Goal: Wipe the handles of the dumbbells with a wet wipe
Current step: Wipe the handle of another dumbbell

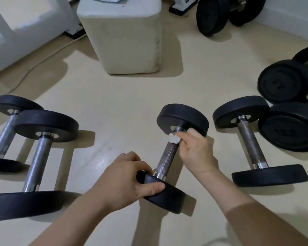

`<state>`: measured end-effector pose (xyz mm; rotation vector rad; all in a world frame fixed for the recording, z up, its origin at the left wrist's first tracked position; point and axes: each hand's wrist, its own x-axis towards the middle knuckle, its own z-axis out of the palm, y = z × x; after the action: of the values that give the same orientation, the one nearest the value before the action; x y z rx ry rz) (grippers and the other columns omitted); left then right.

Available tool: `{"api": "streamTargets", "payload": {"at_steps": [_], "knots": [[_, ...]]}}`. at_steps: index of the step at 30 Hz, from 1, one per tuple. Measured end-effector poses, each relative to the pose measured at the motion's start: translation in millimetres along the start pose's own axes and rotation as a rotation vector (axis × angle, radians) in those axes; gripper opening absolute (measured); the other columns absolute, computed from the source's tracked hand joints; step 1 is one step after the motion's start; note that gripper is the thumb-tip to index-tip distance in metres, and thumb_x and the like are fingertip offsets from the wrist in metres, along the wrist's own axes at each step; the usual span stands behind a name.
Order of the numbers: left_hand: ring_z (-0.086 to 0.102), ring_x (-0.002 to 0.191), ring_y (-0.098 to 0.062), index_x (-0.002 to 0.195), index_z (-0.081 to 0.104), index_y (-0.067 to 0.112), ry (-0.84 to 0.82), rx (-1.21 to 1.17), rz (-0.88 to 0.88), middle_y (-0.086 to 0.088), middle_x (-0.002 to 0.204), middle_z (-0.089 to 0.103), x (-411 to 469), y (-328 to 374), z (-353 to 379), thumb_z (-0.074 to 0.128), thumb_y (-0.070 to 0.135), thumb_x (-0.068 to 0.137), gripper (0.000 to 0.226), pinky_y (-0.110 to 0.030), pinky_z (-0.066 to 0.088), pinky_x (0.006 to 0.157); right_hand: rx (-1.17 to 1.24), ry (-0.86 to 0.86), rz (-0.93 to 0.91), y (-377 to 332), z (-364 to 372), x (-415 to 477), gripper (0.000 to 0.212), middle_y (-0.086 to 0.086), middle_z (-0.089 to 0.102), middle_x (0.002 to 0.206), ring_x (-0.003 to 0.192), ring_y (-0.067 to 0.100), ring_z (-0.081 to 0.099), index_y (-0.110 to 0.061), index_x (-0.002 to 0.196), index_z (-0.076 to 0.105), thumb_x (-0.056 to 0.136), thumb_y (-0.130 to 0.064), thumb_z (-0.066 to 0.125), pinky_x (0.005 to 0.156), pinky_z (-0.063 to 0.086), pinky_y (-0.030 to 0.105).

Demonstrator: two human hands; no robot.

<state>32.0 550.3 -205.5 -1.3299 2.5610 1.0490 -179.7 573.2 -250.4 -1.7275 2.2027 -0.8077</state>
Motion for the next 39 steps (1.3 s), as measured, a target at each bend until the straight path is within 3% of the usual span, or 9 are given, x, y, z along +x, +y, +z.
{"api": "streamTargets", "payload": {"at_steps": [6, 9, 13, 17, 25, 28, 33, 36, 39], "knots": [[0.045, 0.097, 0.001, 0.095, 0.066, 0.044, -0.114, -0.055, -0.03, 0.018, 0.094, 0.052, 9.4, 5.2, -6.1, 0.041, 0.089, 0.06, 0.062, -0.019, 0.042, 0.083, 0.231, -0.136, -0.103, -10.0, 1.9, -38.1, 0.035, 0.001, 0.066, 0.082, 0.076, 0.014, 0.06, -0.02, 0.095, 0.075, 0.077, -0.005, 0.049, 0.069, 0.048, 0.023], [0.047, 0.091, -0.003, 0.086, 0.068, 0.036, -0.064, -0.019, -0.046, 0.012, 0.087, 0.058, 13.6, 3.9, 0.0, 0.022, 0.087, 0.071, 0.07, -0.027, 0.044, 0.081, 0.149, 0.062, 0.0, 6.9, 7.7, -3.1, 0.032, 0.005, 0.066, 0.082, 0.074, 0.022, 0.06, -0.014, 0.097, 0.075, 0.079, -0.006, 0.05, 0.067, 0.049, 0.028], [0.046, 0.091, -0.005, 0.094, 0.066, 0.042, 0.007, 0.002, -0.081, 0.014, 0.087, 0.059, 14.9, 8.8, 5.1, 0.021, 0.078, 0.076, 0.061, -0.021, 0.04, 0.077, 0.257, -0.105, -0.031, -6.6, 4.8, -35.8, 0.031, 0.0, 0.068, 0.088, 0.081, 0.012, 0.059, -0.017, 0.098, 0.074, 0.08, -0.005, 0.052, 0.073, 0.043, 0.008], [0.044, 0.091, -0.007, 0.094, 0.066, 0.042, -0.029, 0.001, -0.08, 0.012, 0.086, 0.059, 17.2, 11.0, 6.3, 0.025, 0.064, 0.084, 0.047, -0.024, 0.042, 0.08, 0.136, -0.009, -0.081, 15.5, 5.6, -5.7, 0.03, 0.004, 0.064, 0.081, 0.071, 0.027, 0.062, -0.016, 0.096, 0.074, 0.083, -0.012, 0.047, 0.061, 0.052, 0.032], [0.053, 0.09, -0.005, 0.103, 0.061, 0.048, 0.059, -0.134, -0.088, 0.022, 0.084, 0.062, 22.0, 16.8, 8.1, 0.051, 0.048, 0.089, 0.017, -0.027, 0.044, 0.083, 0.161, -0.15, -0.167, 9.3, 2.3, -16.1, 0.03, -0.002, 0.064, 0.08, 0.07, 0.021, 0.063, -0.02, 0.096, 0.074, 0.082, -0.014, 0.048, 0.062, 0.051, 0.026], [0.052, 0.09, -0.003, 0.113, 0.055, 0.05, 0.071, -0.123, -0.083, 0.023, 0.085, 0.059, 21.1, 21.5, 7.7, 0.051, 0.037, 0.091, 0.027, -0.023, 0.043, 0.083, 0.093, 0.028, 0.011, 5.6, 6.0, 1.7, 0.027, 0.001, 0.064, 0.078, 0.065, 0.025, 0.062, -0.018, 0.09, 0.075, 0.079, -0.012, 0.051, 0.055, 0.05, 0.027], [0.048, 0.069, 0.004, 0.122, 0.054, 0.045, 0.058, -0.094, -0.119, 0.019, 0.097, 0.059, 31.2, 20.3, 11.8, 0.05, 0.029, 0.09, 0.037, -0.013, 0.034, 0.066, 0.128, -0.197, -0.085, -6.0, -5.8, -23.1, 0.023, -0.006, 0.06, 0.077, 0.063, 0.019, 0.059, -0.026, 0.091, 0.072, 0.081, -0.015, 0.054, 0.053, 0.037, 0.019], [0.05, 0.082, -0.006, 0.136, 0.044, 0.038, 0.039, 0.02, -0.139, 0.017, 0.112, 0.056, 34.5, 24.0, 13.6, 0.047, 0.028, 0.092, 0.046, -0.021, 0.041, 0.077, 0.081, -0.043, 0.037, 5.2, 4.8, 5.8, 0.026, 0.003, 0.063, 0.09, 0.073, 0.03, 0.062, -0.018, 0.1, 0.069, 0.085, -0.013, 0.049, 0.063, 0.052, 0.032], [0.054, 0.094, -0.009, 0.142, 0.035, 0.037, 0.079, 0.015, -0.087, 0.013, 0.12, 0.052, 38.3, 31.4, 12.4, 0.048, 0.028, 0.092, 0.053, -0.02, 0.04, 0.079, 0.053, -0.196, 0.001, 1.2, 4.1, -8.4, 0.028, 0.0, 0.052, 0.115, 0.088, 0.025, 0.059, -0.023, 0.118, 0.053, 0.091, -0.018, 0.047, 0.07, 0.052, 0.042]]}}
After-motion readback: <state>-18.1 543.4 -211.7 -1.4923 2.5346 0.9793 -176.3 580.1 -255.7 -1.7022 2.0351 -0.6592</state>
